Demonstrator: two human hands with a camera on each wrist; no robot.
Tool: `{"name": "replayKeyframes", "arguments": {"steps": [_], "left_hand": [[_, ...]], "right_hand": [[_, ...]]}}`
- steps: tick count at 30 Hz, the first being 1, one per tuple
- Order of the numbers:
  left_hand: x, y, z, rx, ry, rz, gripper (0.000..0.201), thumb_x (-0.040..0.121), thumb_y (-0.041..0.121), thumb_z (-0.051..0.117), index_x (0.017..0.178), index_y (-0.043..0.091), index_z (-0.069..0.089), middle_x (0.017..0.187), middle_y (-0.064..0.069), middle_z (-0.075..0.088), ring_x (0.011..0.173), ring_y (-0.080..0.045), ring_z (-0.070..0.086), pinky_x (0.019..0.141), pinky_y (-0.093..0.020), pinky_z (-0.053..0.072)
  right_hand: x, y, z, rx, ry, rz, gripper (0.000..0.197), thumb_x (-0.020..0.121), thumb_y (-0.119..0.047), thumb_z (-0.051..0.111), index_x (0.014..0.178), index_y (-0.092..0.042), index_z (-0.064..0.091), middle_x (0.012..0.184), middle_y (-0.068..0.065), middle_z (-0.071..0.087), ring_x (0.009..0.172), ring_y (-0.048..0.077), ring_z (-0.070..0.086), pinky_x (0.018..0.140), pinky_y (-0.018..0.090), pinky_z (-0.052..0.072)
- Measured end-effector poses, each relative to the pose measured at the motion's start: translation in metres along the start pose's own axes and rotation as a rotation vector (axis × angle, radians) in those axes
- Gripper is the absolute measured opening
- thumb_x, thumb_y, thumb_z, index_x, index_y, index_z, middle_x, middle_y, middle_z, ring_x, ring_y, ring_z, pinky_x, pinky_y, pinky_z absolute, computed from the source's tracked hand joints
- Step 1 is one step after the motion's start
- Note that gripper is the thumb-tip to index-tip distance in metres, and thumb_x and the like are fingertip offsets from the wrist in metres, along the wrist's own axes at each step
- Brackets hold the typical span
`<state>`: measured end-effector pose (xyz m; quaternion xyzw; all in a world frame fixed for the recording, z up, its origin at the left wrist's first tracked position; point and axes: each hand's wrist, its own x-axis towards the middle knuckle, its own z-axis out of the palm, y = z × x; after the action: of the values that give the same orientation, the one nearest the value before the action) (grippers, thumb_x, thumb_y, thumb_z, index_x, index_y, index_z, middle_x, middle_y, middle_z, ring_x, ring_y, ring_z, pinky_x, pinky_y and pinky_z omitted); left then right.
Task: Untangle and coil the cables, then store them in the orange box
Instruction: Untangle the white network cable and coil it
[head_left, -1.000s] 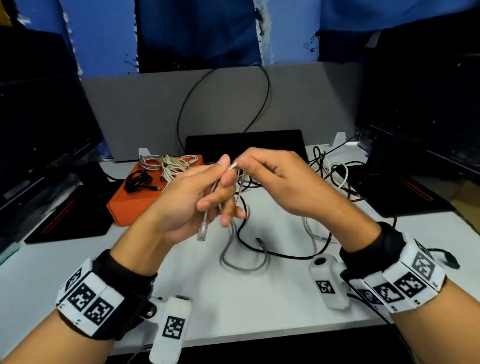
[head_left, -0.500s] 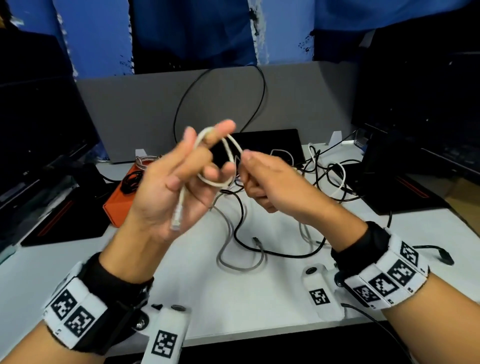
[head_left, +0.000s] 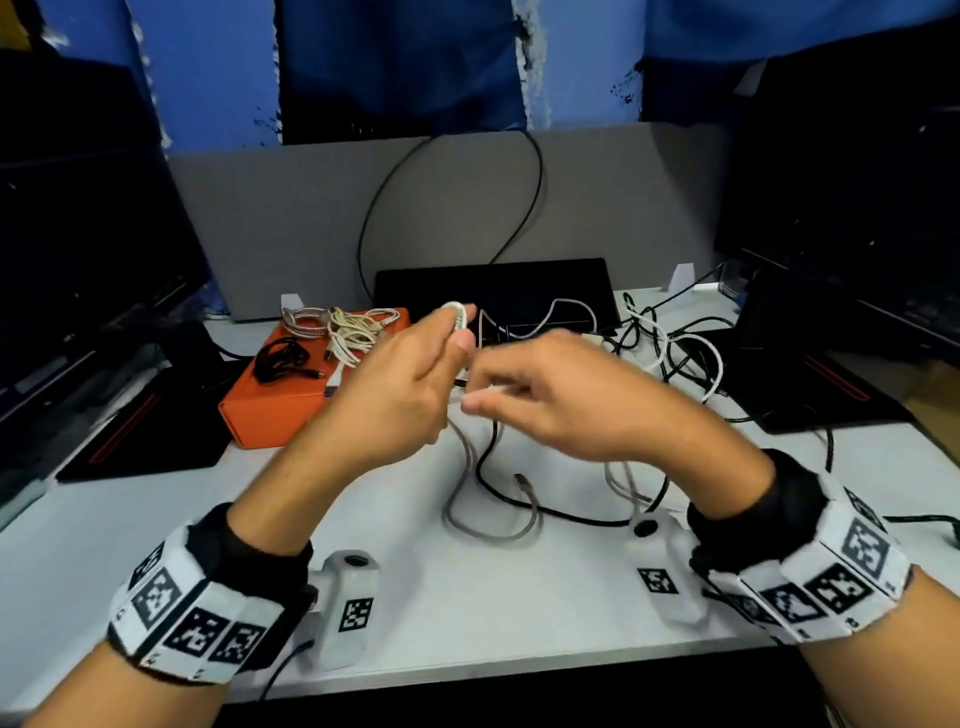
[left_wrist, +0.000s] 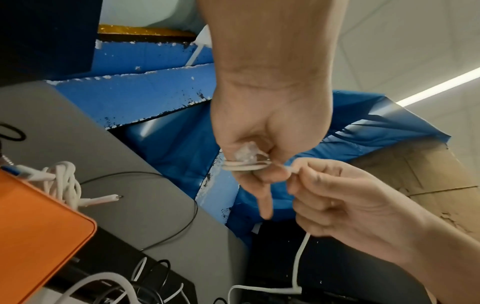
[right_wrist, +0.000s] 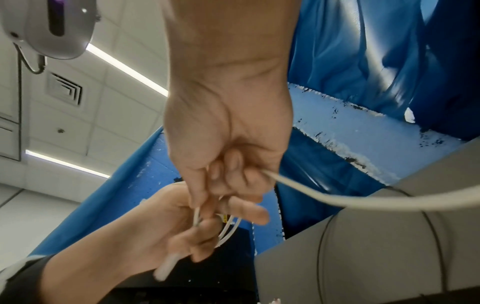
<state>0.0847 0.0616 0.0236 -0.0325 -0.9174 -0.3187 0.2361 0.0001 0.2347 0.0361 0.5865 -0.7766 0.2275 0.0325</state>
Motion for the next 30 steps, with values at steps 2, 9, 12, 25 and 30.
{"name": "replayKeyframes", "arguments": {"steps": [2, 9, 12, 25, 30], "left_hand": [[-0.001, 0.003, -0.004, -0.116, -0.118, -0.005, 0.029, 0.11, 0.033, 0.037, 0.103, 0.016, 0.06, 0.076, 0.006, 0.069, 0.054, -0.019, 0.053, 0.054, -0.048, 0.047], [-0.003, 0.002, -0.007, -0.74, -0.297, -0.109, 0.05, 0.103, 0.04, 0.045, 0.08, 0.001, 0.065, 0.041, -0.008, 0.04, 0.039, -0.021, 0.028, 0.046, -0.026, 0.034], [-0.003, -0.001, -0.004, -0.963, -0.349, -0.144, 0.04, 0.105, 0.031, 0.042, 0.089, 0.005, 0.067, 0.039, 0.001, 0.036, 0.033, -0.016, 0.038, 0.054, -0.031, 0.048], [-0.006, 0.015, -0.006, -1.689, -0.371, -0.062, 0.049, 0.112, 0.019, 0.033, 0.144, -0.019, 0.037, 0.05, -0.009, 0.059, 0.069, -0.031, 0.073, 0.105, -0.045, 0.051], [0.003, 0.012, -0.037, -1.901, 0.029, 0.107, 0.027, 0.111, 0.012, 0.033, 0.135, -0.001, 0.033, 0.114, -0.034, 0.068, 0.112, -0.038, 0.07, 0.114, -0.049, 0.043]], "right_hand": [[-0.001, 0.007, -0.009, 0.15, 0.195, 0.015, 0.028, 0.093, -0.042, 0.073, 0.076, -0.027, 0.057, 0.061, -0.019, 0.06, 0.059, 0.004, 0.054, 0.059, 0.026, 0.042], [0.002, 0.017, -0.008, 0.212, 0.242, 0.033, 0.024, 0.104, -0.048, 0.052, 0.102, -0.029, 0.067, 0.076, -0.008, 0.066, 0.074, 0.013, 0.064, 0.075, 0.048, 0.055], [0.005, 0.018, -0.002, 0.171, 0.31, 0.02, 0.036, 0.105, -0.048, 0.046, 0.079, -0.028, 0.06, 0.071, -0.008, 0.061, 0.07, 0.011, 0.06, 0.068, 0.041, 0.05], [0.006, 0.024, -0.003, 0.166, 0.458, 0.025, 0.036, 0.11, -0.04, 0.037, 0.09, -0.022, 0.062, 0.066, -0.004, 0.053, 0.063, 0.014, 0.052, 0.06, 0.033, 0.042], [0.006, 0.027, 0.005, -0.057, 0.074, 0.128, 0.028, 0.109, -0.048, 0.036, 0.102, -0.029, 0.055, 0.067, -0.007, 0.054, 0.065, 0.011, 0.055, 0.063, 0.038, 0.042]]}}
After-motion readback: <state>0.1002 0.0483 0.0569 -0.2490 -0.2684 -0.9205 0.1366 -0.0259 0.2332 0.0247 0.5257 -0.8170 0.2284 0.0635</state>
